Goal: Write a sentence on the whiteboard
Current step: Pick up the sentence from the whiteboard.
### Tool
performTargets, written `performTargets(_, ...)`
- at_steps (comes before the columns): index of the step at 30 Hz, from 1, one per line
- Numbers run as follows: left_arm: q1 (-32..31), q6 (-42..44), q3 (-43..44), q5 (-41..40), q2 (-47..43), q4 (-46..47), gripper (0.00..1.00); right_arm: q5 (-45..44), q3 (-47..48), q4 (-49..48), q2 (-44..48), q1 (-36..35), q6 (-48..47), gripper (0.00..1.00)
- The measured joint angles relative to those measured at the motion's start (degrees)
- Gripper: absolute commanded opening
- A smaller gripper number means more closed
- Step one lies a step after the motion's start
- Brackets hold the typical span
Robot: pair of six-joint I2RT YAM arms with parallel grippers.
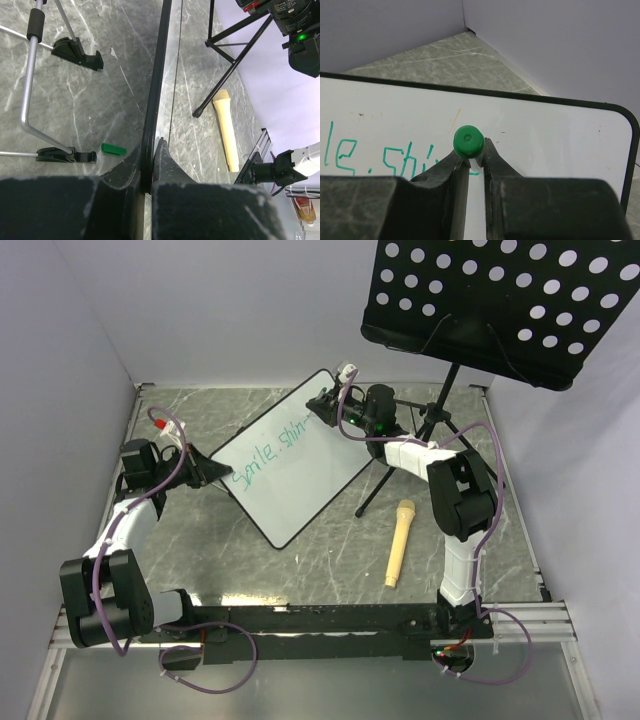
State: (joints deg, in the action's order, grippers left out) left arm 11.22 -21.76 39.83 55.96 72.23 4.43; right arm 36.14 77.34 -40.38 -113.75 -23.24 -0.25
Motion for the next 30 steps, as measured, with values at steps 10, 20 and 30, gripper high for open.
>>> performTargets(10, 0.0, 0.0, 0.0, 0.07, 0.0, 0.0, 0.01, 0.31, 0.26, 0.11, 0.0, -0.31, 0.0, 0.0)
performTargets(20, 0.0, 0.0, 0.0, 0.04, 0.0, 0.0, 0.01, 0.74, 0.31, 0.04, 0.0, -0.94, 0.0, 0.0)
performTargets(30, 0.0, 0.0, 0.0, 0.04, 0.0, 0.0, 0.01, 1.27, -0.07, -0.81, 0.0, -1.42, 0.0, 0.0)
